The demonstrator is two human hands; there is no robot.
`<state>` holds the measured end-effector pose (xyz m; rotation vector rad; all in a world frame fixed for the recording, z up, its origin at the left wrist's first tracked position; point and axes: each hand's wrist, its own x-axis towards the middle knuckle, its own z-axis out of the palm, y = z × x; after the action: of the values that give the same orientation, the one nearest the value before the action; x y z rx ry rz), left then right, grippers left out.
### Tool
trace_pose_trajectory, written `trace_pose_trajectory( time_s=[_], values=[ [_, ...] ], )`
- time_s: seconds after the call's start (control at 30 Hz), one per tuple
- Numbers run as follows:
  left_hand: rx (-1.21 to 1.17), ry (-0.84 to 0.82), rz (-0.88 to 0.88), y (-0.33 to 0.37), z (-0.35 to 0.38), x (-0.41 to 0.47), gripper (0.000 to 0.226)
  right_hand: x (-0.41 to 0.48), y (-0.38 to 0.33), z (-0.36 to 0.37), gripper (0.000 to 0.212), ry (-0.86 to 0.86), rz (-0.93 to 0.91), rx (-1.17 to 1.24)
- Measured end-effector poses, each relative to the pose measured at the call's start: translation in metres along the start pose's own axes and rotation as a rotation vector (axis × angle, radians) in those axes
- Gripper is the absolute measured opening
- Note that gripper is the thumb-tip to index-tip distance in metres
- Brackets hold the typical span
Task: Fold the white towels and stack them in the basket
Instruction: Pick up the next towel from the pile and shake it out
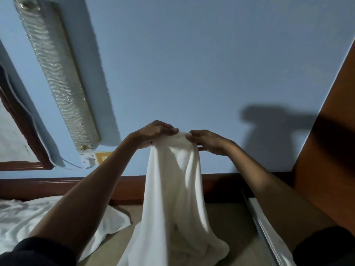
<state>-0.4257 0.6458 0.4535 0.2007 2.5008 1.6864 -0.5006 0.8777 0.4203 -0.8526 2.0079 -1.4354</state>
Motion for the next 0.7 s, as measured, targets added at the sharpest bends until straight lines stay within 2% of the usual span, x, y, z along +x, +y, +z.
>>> trace_pose_trajectory(
  time_s=[0.1, 0.2, 0.27, 0.33, 0.4, 0.43, 0.53, 0.57, 0.63, 0.7],
  values=[
    [0.01, -0.036, -0.045, -0.005, 0.014, -0.008, 0.049, 0.0, -0.004, -0.013, 0.031, 0.211, -0.075, 0.01],
    [0.034, 0.037, -0.07, -0.016, 0.016, -0.017, 0.063, 0.008, -0.004, -0.032, 0.027, 0.463, -0.081, 0.042],
    [0.067, 0.1, -0.08, -0.022, 0.007, -0.027, 0.064, 0.007, 0.002, -0.044, 0.028, 0.673, -0.05, -0.001],
    [0.057, 0.145, -0.076, -0.025, -0.003, -0.036, 0.057, 0.003, 0.005, -0.048, 0.028, 0.791, -0.033, -0.095],
    [0.012, 0.151, -0.031, -0.018, -0.009, -0.042, 0.045, 0.0, 0.003, -0.043, 0.019, 0.701, -0.033, -0.155],
    [0.0, 0.147, -0.004, -0.012, -0.01, -0.043, 0.039, -0.001, -0.001, -0.037, 0.013, 0.56, -0.026, -0.132],
    [0.021, 0.138, 0.065, 0.009, -0.004, -0.039, 0.028, -0.001, -0.017, -0.008, 0.039, 0.037, 0.013, -0.102],
    [0.046, 0.133, 0.069, 0.015, -0.001, -0.037, 0.024, 0.0, -0.021, 0.002, 0.041, -0.093, 0.026, -0.108],
    [0.087, 0.104, 0.059, 0.022, 0.003, -0.034, 0.025, 0.002, -0.023, 0.014, 0.038, -0.225, 0.027, -0.139],
    [0.077, 0.085, 0.037, 0.023, 0.005, -0.033, 0.026, 0.002, -0.02, 0.015, 0.04, -0.211, -0.002, -0.1]
  ],
)
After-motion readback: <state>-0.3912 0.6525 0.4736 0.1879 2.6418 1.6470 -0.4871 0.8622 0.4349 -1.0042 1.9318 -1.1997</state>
